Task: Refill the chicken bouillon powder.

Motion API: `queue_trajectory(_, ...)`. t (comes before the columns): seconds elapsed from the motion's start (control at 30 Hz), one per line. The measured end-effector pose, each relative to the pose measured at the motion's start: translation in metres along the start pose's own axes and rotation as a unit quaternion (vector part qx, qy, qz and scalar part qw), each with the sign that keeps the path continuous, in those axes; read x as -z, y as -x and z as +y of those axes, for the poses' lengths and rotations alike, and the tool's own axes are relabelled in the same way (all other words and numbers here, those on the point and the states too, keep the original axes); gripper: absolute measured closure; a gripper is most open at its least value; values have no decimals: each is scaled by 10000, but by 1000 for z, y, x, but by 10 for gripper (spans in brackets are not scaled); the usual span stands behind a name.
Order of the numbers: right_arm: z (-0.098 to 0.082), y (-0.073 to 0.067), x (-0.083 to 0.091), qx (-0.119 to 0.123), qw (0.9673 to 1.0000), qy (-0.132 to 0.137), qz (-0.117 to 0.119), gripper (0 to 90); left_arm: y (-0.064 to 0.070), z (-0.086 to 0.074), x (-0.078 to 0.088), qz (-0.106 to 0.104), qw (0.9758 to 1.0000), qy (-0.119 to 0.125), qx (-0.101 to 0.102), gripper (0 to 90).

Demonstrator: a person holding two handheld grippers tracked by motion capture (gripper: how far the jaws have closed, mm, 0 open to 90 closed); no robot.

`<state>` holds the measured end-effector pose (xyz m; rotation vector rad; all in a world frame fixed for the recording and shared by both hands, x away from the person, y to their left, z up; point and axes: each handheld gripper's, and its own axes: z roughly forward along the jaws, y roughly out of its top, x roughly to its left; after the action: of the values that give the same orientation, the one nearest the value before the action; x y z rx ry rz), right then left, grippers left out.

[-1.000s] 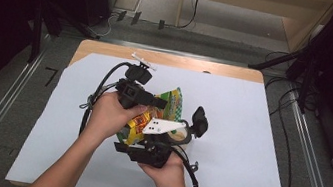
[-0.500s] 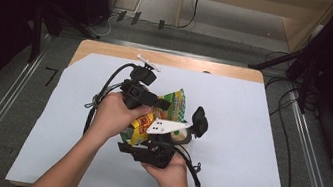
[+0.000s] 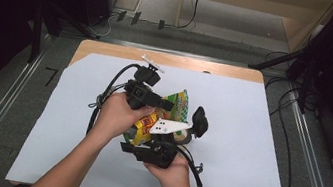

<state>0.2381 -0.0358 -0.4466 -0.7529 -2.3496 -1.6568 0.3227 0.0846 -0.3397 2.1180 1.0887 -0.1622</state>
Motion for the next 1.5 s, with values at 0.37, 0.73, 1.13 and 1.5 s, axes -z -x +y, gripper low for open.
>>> queue_trajectory(0.37, 0, -5, 3, 60, 9999, 89, -121, 687, 1, 2, 1, -18, 10000, 23, -10, 841)
queue_trajectory(0.73, 3, -5, 4, -95, 9999, 80, -72, 689, 2, 2, 2, 6, 10000, 67, -41, 831)
queue_trajectory(1.13, 3, -4, 4, -98, 9999, 59, -58, 689, 1, 2, 1, 26, 10000, 17, -50, 832)
queue_trajectory(1.5, 3, -3, 4, -62, 9999, 55, -89, 689, 2, 2, 1, 52, 9999, 58, -78, 833)
